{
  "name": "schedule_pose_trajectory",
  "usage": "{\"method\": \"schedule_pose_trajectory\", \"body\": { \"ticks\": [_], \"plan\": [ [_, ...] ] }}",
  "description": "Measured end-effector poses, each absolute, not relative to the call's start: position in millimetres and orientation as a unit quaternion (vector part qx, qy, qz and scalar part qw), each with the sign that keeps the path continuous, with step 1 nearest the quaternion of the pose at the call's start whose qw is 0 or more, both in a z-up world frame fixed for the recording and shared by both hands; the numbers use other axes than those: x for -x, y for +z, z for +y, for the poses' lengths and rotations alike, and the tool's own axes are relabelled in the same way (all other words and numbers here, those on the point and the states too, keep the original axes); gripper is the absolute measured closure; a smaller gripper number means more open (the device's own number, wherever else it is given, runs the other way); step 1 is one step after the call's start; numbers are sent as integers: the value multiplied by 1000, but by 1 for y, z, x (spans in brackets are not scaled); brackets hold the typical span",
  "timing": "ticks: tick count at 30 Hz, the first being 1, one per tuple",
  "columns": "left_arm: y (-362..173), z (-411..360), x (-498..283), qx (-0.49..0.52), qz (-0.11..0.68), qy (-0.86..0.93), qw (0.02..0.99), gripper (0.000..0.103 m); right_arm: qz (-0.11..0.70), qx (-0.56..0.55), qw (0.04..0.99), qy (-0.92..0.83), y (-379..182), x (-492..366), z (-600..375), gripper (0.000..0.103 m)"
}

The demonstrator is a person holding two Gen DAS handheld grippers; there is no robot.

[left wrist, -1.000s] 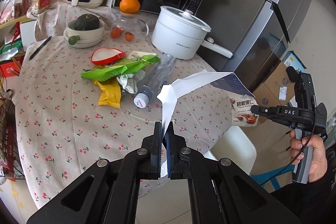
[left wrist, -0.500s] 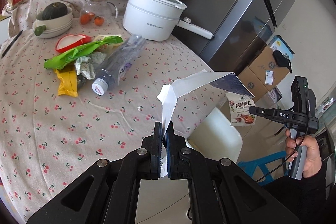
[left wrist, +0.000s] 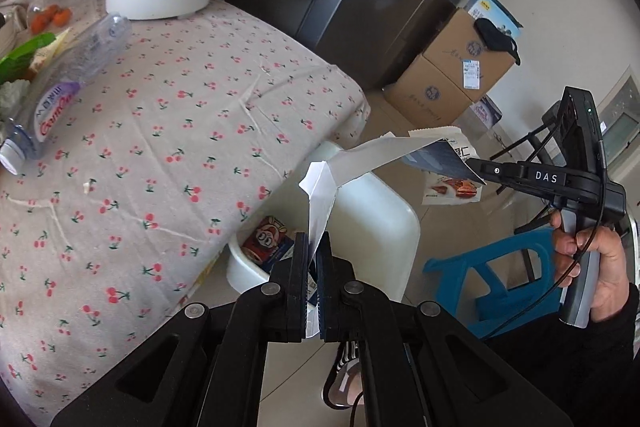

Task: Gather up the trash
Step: 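Carry the paper sheet and snack pouch toward the white bin, then open the left gripper over the bin while the right gripper releases the pouch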

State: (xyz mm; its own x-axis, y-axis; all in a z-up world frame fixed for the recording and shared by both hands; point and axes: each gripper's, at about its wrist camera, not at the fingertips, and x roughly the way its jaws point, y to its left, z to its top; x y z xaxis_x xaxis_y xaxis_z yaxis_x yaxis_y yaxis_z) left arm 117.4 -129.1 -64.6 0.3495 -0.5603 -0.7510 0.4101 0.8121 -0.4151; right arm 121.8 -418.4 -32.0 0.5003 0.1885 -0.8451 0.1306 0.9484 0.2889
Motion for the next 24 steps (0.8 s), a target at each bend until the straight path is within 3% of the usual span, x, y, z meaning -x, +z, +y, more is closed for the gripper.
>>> {"method": "schedule_pose_trajectory", "body": {
  "ticks": [10,13,15,17,19,24],
  "plan": [
    [-120,-178,-144,40,514,-296,804,100,557,-156,815,-32,-73,-118,-446,98],
    [-123,-181,-146,15,521,-292,802,95,565,-154,810,-38,-79,-118,-446,98],
    [-117,-178,-143,-1,515,-286,808,82,567,-149,809,-40,-80,-119,-444,98],
    [-107,-171,-140,-6,505,-282,816,46,570,-147,807,-41,-82,-121,-441,98],
    [-95,-160,-135,-7,497,-276,823,36,573,-144,806,-41,-83,-124,-437,98],
    [-73,-124,-124,-27,485,-244,839,24,582,-131,802,-34,-87,-134,-414,98]
  ]
}}
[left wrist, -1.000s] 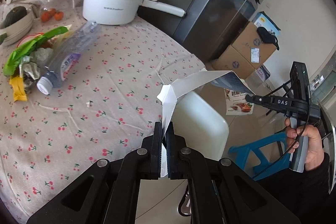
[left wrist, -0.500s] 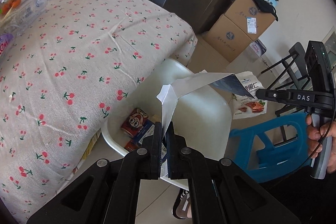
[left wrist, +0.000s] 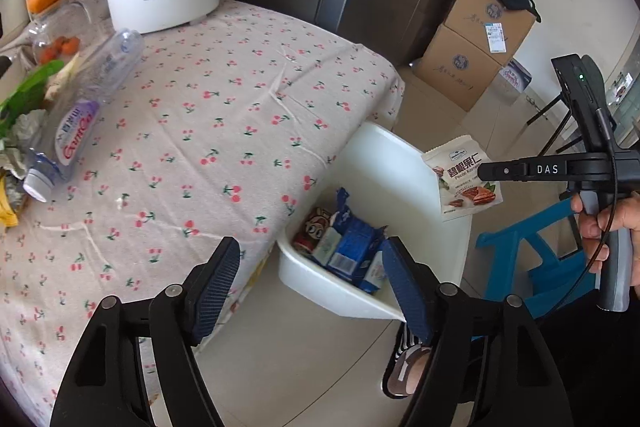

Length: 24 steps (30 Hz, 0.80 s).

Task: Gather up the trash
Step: 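Open the left gripper over the bin while the right gripper releases the pouch, then grasp the green snack bag with the left gripper while the right gripper approaches the water bottle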

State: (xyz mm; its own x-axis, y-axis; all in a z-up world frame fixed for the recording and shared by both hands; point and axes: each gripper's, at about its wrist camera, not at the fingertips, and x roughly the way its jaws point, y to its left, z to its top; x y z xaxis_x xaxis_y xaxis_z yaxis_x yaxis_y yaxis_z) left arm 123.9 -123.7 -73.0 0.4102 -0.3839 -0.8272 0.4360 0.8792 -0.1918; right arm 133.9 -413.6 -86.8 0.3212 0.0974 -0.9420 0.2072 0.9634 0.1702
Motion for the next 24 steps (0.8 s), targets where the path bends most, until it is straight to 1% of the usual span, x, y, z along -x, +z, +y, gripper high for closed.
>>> {"method": "schedule_pose_trajectory", "body": {
  "ticks": [2,7,9,11,12,13,14,15,16,19,24],
  "plan": [
    [-67,-106,-120,-31,483,-227,845,20,587,-123,799,-34,-90,-139,-403,98],
    [-56,-59,-113,-27,481,-188,856,15,605,-94,790,-34,-103,-153,-372,98],
    [-52,-41,-111,-25,478,-174,860,14,612,-88,785,-35,-108,-157,-362,95],
    [-48,-24,-109,-26,471,-163,867,11,620,-82,779,-40,-112,-161,-354,94],
    [-46,-15,-108,-27,467,-155,870,10,624,-76,777,-44,-113,-164,-348,87],
    [-44,-7,-107,-28,463,-147,873,7,626,-76,775,-45,-113,-166,-344,74],
    [-43,2,-106,-28,460,-140,877,5,626,-80,774,-44,-112,-168,-340,66],
    [-40,10,-106,-27,456,-134,880,5,623,-87,777,-39,-110,-169,-335,52],
    [-39,17,-106,-25,453,-127,882,4,617,-93,781,-34,-106,-171,-329,45],
    [-32,37,-109,-16,445,-108,889,1,595,-90,798,-19,-90,-176,-307,36],
    [-25,74,-121,14,441,-77,894,1,567,-85,819,7,-70,-182,-269,30]
  ]
}}
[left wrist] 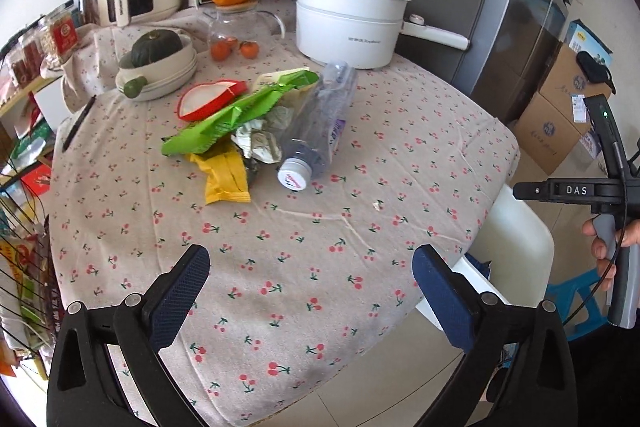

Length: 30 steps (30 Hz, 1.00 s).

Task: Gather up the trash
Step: 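Grasp the green snack bag with the left gripper while the right gripper approaches the water bottle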

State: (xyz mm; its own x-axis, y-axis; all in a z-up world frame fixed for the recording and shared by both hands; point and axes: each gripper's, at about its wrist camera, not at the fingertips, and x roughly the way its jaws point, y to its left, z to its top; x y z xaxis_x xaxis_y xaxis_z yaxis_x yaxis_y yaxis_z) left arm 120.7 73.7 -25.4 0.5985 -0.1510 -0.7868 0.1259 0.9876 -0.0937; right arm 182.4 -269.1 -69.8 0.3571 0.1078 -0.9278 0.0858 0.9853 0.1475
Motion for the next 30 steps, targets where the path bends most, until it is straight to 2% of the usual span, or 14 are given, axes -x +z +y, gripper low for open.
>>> {"method": "schedule_pose_trajectory", "body": {
  "ticks": [6,8,10,12,16,24,25,27,28,29,30],
  "plan": [
    [-21,104,-137,16,432,-46,901,1,564,-92,821,22,-53,-202,-227,27],
    [-21,111,-145,16,431,-48,901,1,550,-105,828,23,-44,-209,-219,24],
    [-21,113,-153,11,432,-54,900,1,531,-110,839,27,-37,-213,-212,16],
    [-23,112,-164,-7,433,-49,900,2,518,-106,848,38,-40,-216,-205,15],
    [-24,107,-191,-41,429,-51,901,14,556,-115,822,39,-60,-229,-203,15],
    [-40,83,-237,-118,436,-47,891,29,539,-168,824,40,-52,-245,-219,15],
    [-42,80,-242,-120,439,-47,889,33,541,-168,823,42,-53,-247,-219,15],
    [-44,74,-250,-130,442,-49,886,48,544,-162,822,44,-55,-248,-217,15],
    [-44,72,-253,-133,442,-46,886,60,545,-158,822,46,-55,-248,-216,15],
    [-43,72,-254,-127,442,-46,887,68,546,-153,822,48,-56,-248,-213,15],
    [-40,73,-254,-116,438,-46,890,71,547,-147,823,50,-56,-248,-212,15]
  ]
}}
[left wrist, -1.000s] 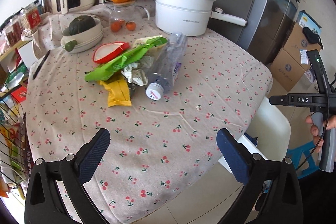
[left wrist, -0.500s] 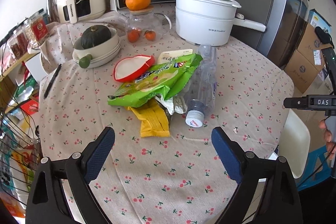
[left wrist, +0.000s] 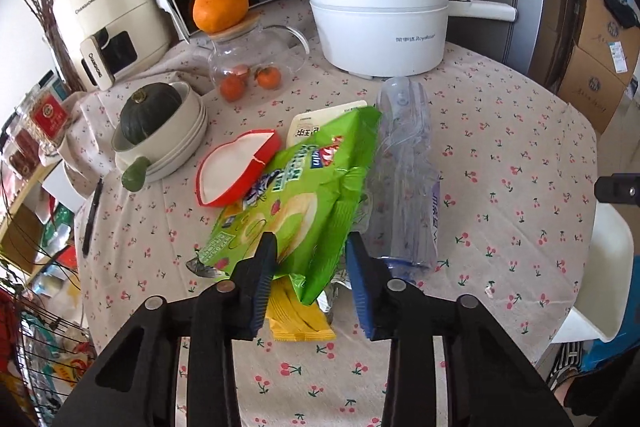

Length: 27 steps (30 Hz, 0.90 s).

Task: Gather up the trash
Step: 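Grasp the green snack bag with the left gripper while the right gripper approaches the water bottle, then grasp the clear Ganten water bottle around its middle with the right gripper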

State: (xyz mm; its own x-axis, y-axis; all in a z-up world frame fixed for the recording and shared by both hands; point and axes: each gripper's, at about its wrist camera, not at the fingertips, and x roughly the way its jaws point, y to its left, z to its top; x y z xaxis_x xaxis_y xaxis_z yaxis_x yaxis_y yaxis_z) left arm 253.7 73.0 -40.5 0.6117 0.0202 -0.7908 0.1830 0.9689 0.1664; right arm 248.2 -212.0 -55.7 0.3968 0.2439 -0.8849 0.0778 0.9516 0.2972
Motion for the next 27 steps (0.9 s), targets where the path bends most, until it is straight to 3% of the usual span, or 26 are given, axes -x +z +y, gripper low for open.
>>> {"method": "schedule_pose_trajectory", "body": {
  "ticks": [5,15,27],
  "plan": [
    [-22,77,-236,-76,416,-29,906,83,541,-110,832,57,-53,-248,-201,15],
    [24,126,-148,29,352,-34,935,92,549,-80,825,103,-61,-241,-155,15],
    [1,178,-106,101,383,7,918,94,561,-56,810,164,-69,-241,-92,15]
  ]
}}
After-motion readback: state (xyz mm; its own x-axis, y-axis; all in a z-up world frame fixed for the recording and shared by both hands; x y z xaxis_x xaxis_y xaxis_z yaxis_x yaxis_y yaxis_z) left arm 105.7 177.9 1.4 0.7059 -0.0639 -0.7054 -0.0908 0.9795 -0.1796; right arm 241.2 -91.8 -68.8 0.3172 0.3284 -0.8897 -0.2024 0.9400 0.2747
